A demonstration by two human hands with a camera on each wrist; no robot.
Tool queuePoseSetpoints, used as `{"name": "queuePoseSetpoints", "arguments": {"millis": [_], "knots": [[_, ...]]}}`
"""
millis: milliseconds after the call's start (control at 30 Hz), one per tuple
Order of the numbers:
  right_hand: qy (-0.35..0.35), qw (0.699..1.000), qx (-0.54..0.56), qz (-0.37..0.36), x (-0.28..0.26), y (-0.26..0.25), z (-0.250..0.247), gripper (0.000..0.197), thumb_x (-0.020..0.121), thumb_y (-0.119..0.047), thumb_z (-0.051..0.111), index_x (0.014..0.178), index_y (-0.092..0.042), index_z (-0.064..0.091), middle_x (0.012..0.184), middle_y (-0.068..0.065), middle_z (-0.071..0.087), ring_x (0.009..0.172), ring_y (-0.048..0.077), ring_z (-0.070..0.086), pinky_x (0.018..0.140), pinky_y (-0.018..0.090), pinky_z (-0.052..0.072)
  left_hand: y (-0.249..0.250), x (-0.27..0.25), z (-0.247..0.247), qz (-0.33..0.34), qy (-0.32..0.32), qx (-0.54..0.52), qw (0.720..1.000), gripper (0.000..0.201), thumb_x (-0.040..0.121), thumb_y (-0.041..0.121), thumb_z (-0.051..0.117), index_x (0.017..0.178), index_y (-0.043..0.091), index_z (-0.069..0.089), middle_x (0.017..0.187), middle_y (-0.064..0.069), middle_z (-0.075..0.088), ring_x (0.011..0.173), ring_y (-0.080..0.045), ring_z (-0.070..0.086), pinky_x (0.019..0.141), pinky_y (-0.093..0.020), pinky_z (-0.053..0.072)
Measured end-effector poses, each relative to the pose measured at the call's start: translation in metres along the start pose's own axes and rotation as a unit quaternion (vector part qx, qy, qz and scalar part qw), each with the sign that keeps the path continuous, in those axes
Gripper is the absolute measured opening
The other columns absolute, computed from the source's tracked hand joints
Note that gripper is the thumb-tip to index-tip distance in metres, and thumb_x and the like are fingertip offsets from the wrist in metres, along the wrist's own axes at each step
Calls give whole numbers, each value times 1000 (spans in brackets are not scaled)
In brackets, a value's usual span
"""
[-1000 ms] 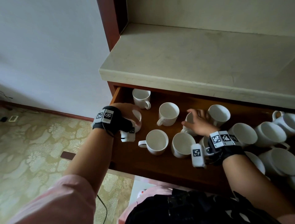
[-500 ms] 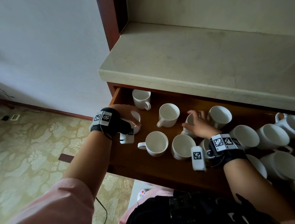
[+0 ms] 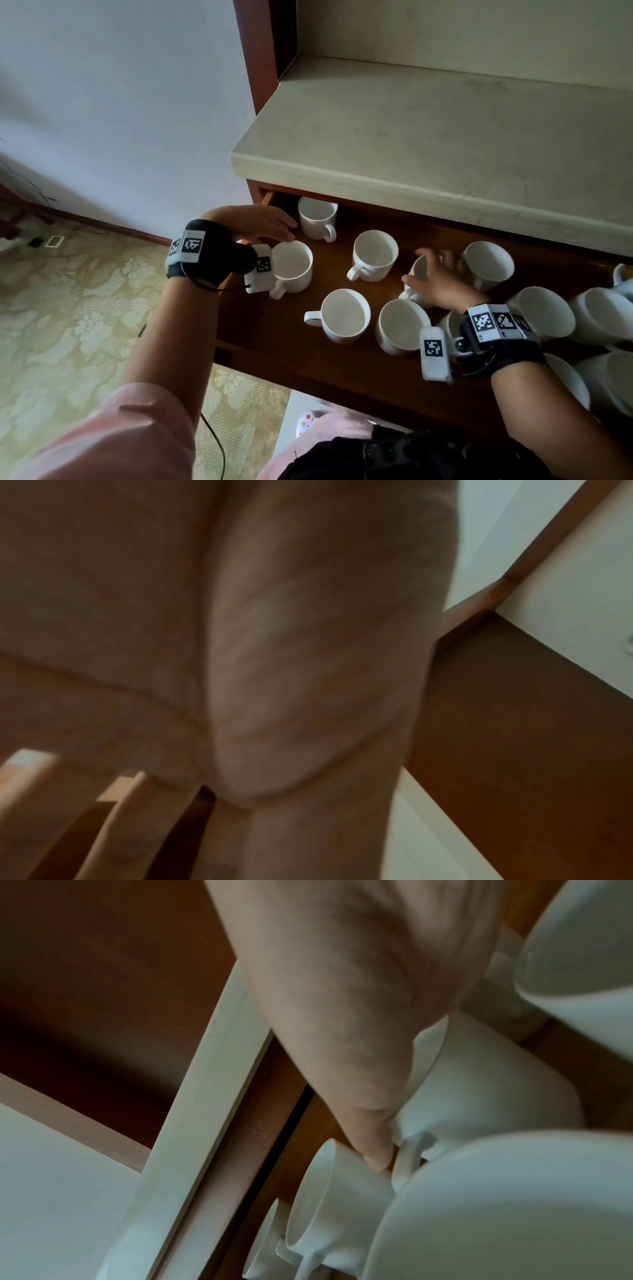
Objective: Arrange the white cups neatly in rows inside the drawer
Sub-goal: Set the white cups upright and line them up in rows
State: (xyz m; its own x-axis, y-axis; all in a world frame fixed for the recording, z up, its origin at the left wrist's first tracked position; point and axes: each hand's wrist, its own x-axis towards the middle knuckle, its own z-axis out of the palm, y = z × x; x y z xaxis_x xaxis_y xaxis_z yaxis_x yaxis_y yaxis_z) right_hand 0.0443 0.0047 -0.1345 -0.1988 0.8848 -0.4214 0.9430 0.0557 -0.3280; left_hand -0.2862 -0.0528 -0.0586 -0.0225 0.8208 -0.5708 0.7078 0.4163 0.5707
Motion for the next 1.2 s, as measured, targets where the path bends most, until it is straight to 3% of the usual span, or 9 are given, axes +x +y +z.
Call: {"name": "queuePoseSetpoints", "arguments": {"millis": [100, 267, 433, 600, 733, 900, 1033, 1100, 1200], "knots": [[6, 1000, 0, -3, -1, 0, 0, 63, 88, -47, 56, 141, -30, 26, 145, 8, 14, 137, 35, 11, 112, 46, 19, -1, 4, 9, -7, -14, 4, 1000, 58, 84, 19, 70, 136, 23, 46, 139, -3, 50, 125, -22, 49, 105, -37, 43], [7, 1000, -3, -8, -1, 1, 0, 63, 88, -48, 56, 140, -30, 27, 144, 8, 16, 136, 36, 11, 112, 46, 17, 1, 8, 25, -5, -39, 114, 993, 75, 71, 37, 80, 133, 52, 39, 139, 16, 44, 129, -14, 41, 101, -35, 44], [12, 1000, -10, -13, -2, 1, -1, 62, 88, -49, 56, 140, -30, 28, 143, 9, 18, 136, 35, 12, 111, 44, 15, 7, 15, 36, -6, -23, 210, 977, 81, 63, 38, 84, 134, 45, 44, 139, 11, 49, 129, -19, 45, 100, -40, 45], [18, 1000, -11, -12, -1, 2, 1, 62, 88, -50, 56, 139, -30, 29, 140, 9, 20, 134, 35, 15, 110, 45, 16, 8, 17, 36, -24, -14, 224, 974, 79, 63, 42, 83, 133, 38, 47, 133, 7, 54, 109, -20, 56, 90, -41, 53], [16, 1000, -11, -12, 0, 3, 2, 62, 88, -51, 55, 139, -31, 28, 141, 8, 19, 136, 35, 12, 111, 47, 15, 5, 16, 37, -27, -15, 214, 976, 77, 61, 46, 82, 130, 43, 47, 130, 9, 56, 114, -21, 55, 90, -42, 52], [13, 1000, -8, -13, 1, 4, 2, 62, 88, -51, 55, 139, -31, 27, 142, 8, 18, 136, 36, 11, 112, 47, 14, 2, 15, 31, -1, -19, 192, 981, 76, 71, 49, 76, 137, 42, 41, 138, 10, 49, 128, -19, 45, 102, -40, 43], [14, 1000, -6, -15, 0, 3, 1, 62, 88, -50, 55, 140, -30, 27, 142, 9, 18, 135, 35, 13, 111, 46, 16, 0, 13, 24, 5, -28, 165, 986, 75, 74, 52, 73, 140, 41, 38, 140, 10, 48, 125, -17, 46, 99, -34, 44], [14, 1000, -6, -13, 1, 3, 2, 62, 88, -50, 55, 140, -31, 27, 142, 8, 18, 135, 36, 13, 111, 48, 16, -2, 13, 23, 3, -34, 177, 984, 67, 80, 42, 71, 140, 37, 40, 140, 7, 48, 124, -16, 47, 93, -27, 44], [14, 1000, -3, -11, 0, 3, 2, 63, 88, -51, 55, 140, -31, 26, 144, 8, 17, 136, 37, 11, 112, 50, 15, -1, 11, 22, 26, -34, 195, 980, 55, 92, 10, 58, 141, 26, 43, 143, 1, 45, 126, -18, 44, 88, -21, 36]]}}
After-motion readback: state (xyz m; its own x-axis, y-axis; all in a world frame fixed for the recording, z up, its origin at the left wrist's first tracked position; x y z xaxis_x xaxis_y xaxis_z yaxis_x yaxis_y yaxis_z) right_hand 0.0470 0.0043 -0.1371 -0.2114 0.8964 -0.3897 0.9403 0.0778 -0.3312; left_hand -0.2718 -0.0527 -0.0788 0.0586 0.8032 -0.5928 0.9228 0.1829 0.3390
